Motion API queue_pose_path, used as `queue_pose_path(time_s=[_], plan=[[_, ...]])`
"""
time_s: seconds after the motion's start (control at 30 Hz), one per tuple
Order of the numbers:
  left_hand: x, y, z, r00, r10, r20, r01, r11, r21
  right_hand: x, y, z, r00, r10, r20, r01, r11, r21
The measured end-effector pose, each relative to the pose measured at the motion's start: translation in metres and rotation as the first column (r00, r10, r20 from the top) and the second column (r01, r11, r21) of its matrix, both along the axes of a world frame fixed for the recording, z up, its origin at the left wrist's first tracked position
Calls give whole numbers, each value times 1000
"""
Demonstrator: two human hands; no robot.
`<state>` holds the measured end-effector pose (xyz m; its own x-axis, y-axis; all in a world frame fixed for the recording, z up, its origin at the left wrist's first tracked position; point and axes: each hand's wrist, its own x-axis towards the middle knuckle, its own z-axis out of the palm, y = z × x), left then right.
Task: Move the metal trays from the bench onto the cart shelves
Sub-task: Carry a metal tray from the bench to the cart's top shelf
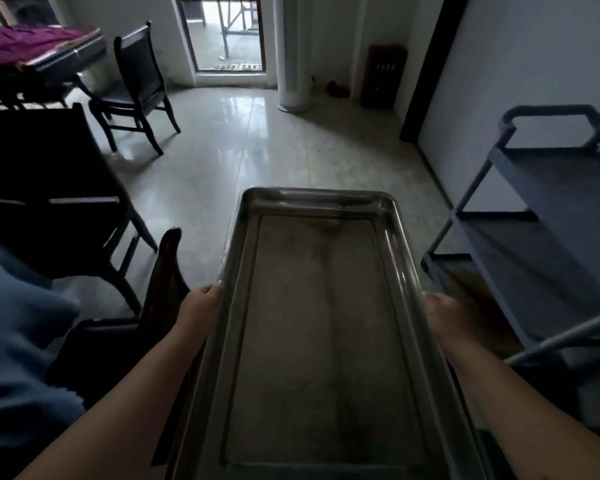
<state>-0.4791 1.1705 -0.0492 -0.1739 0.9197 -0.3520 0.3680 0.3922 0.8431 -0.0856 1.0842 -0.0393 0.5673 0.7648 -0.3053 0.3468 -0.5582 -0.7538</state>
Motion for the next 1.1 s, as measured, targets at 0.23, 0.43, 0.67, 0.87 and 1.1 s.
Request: queue_pose_path(time_s=[0.23,0.43,0.67,0.87,1.1], plan=[[58,194,8,999,11,-43,-8,998,67,55,196,-5,997,32,77,-33,999,14],[90,306,23,999,49,8,-49,998,49,96,338,16,984,78,162,-84,996,33],[143,442,26,997,-78,16,78,996,43,131,420,8,977,-87,193,85,996,19],[240,551,37,916,-399,-27,400,915,45,171,410,14,916,-350,194,361,932,-21],[408,562,36,545,-834,-85,839,543,48,160,284,3,538,-835,113,838,544,33]])
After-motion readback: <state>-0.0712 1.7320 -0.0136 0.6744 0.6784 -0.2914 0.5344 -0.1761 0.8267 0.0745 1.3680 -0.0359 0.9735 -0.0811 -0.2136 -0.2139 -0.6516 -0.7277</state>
